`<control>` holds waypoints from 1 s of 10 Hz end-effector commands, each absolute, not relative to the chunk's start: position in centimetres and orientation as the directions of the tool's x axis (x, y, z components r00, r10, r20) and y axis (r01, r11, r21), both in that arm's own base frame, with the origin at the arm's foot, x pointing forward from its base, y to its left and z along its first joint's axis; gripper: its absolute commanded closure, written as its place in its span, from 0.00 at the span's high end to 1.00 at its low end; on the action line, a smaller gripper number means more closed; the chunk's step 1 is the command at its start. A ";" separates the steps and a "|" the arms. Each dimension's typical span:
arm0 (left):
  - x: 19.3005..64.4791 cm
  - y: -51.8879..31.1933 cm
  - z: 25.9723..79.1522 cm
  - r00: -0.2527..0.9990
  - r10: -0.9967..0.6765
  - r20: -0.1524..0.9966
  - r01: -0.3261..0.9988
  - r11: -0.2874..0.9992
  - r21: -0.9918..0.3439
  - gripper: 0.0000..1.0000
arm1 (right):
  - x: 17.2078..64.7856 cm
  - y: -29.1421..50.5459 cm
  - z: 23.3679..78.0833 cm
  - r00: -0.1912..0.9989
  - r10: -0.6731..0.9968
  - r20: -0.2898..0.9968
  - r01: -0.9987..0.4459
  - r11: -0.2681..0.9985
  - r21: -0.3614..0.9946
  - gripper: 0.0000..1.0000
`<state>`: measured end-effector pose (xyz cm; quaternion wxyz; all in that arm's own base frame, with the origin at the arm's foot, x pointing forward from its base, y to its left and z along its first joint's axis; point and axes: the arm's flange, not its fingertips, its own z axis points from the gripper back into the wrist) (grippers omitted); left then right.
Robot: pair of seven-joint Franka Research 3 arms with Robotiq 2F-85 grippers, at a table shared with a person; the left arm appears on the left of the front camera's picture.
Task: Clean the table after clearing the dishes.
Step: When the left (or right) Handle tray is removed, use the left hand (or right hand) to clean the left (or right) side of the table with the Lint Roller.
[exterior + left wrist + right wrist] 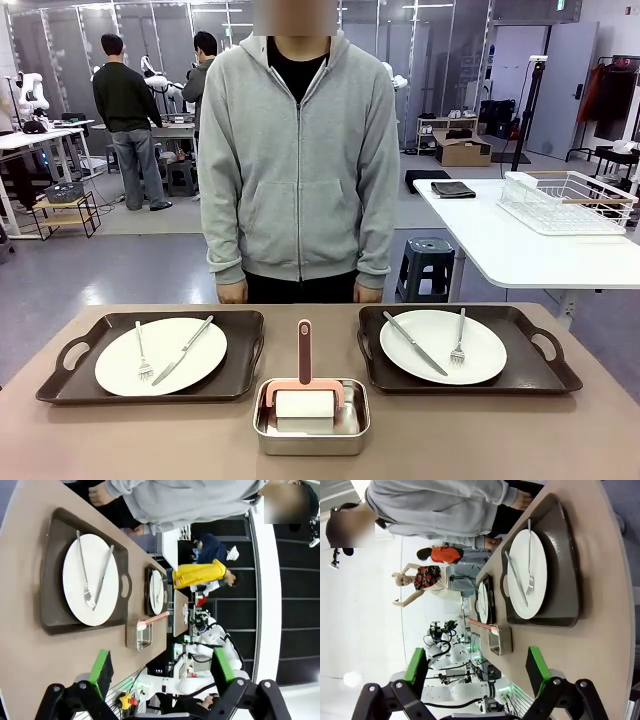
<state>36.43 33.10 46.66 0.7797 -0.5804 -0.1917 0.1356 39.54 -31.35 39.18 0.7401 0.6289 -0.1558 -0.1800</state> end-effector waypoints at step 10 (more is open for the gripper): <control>36.2 33.1 47.0 0.883 0.448 0.143 0.005 0.296 -0.955 1.00 | 39.1 -31.7 38.7 0.880 -0.474 -0.005 0.081 0.139 0.987 1.00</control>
